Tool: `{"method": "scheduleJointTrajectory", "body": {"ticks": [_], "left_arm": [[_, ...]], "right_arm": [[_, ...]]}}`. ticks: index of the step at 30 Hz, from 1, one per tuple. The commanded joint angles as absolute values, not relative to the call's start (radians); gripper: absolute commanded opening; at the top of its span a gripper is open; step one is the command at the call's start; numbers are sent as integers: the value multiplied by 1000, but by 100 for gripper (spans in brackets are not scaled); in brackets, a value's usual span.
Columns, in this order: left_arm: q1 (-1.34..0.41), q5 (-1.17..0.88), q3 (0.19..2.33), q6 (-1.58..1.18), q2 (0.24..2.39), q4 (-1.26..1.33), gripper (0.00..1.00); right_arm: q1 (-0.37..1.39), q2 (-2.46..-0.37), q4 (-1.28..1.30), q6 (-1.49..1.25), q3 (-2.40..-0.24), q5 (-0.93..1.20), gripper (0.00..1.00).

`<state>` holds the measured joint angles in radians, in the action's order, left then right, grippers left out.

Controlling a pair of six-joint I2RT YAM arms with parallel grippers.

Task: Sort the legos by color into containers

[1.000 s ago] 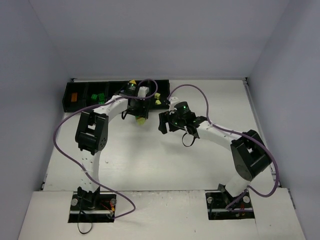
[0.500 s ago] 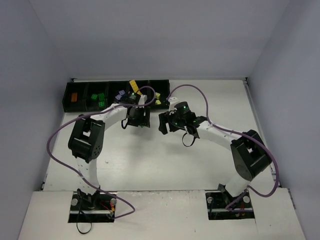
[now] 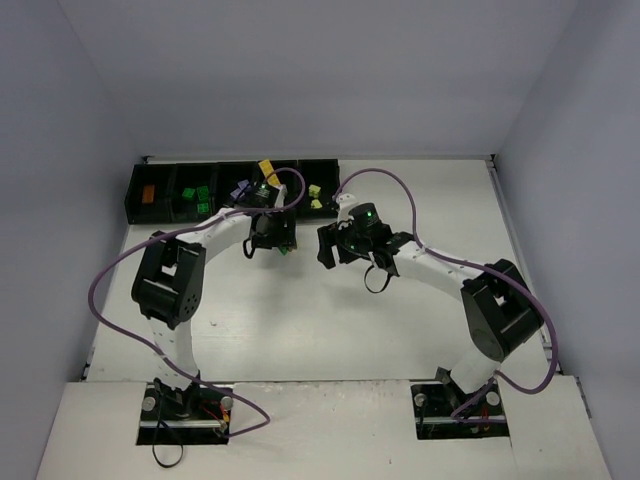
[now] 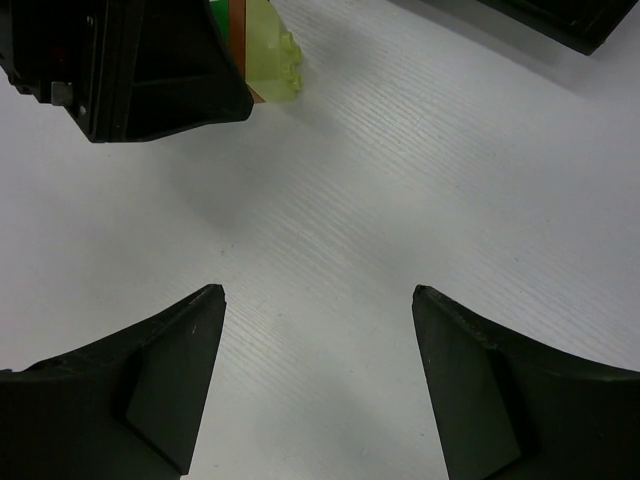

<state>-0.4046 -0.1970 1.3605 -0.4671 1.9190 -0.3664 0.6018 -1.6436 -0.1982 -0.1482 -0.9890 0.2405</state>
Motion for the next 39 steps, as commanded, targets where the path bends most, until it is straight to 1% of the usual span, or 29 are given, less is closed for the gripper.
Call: {"method": "scheduleJointTrajectory", "body": {"ticks": [1, 4, 8, 13, 16, 20, 24, 28, 39], "left_arm": [[-397, -192, 1371, -329, 1825, -330, 64], [-397, -235, 1384, -186, 1833, -344, 64], [-393, -287, 1414, -74, 1850, -354, 64], [-384, -311, 1466, 107, 1879, -390, 65], [-379, -321, 1503, 162, 1897, -397, 65], [-380, -353, 1577, 222, 1951, -463, 66], [-380, -376, 1638, 278, 1997, -541, 71], [-379, -377, 1703, 304, 2048, -598, 71], [-383, -387, 1730, 310, 2092, -617, 71]], "right_arm": [[592, -1597, -235, -123, -988, 250, 72], [592, -1591, -235, -104, -983, 253, 72], [591, -1586, -236, -91, -983, 264, 72], [588, -1574, -235, -78, -977, 275, 72], [584, -1565, -235, -77, -968, 281, 72], [580, -1557, -236, -71, -965, 288, 72], [575, -1559, -235, -69, -968, 296, 72], [572, -1559, -235, -69, -968, 302, 72], [568, -1565, -232, -67, -969, 308, 72]]}}
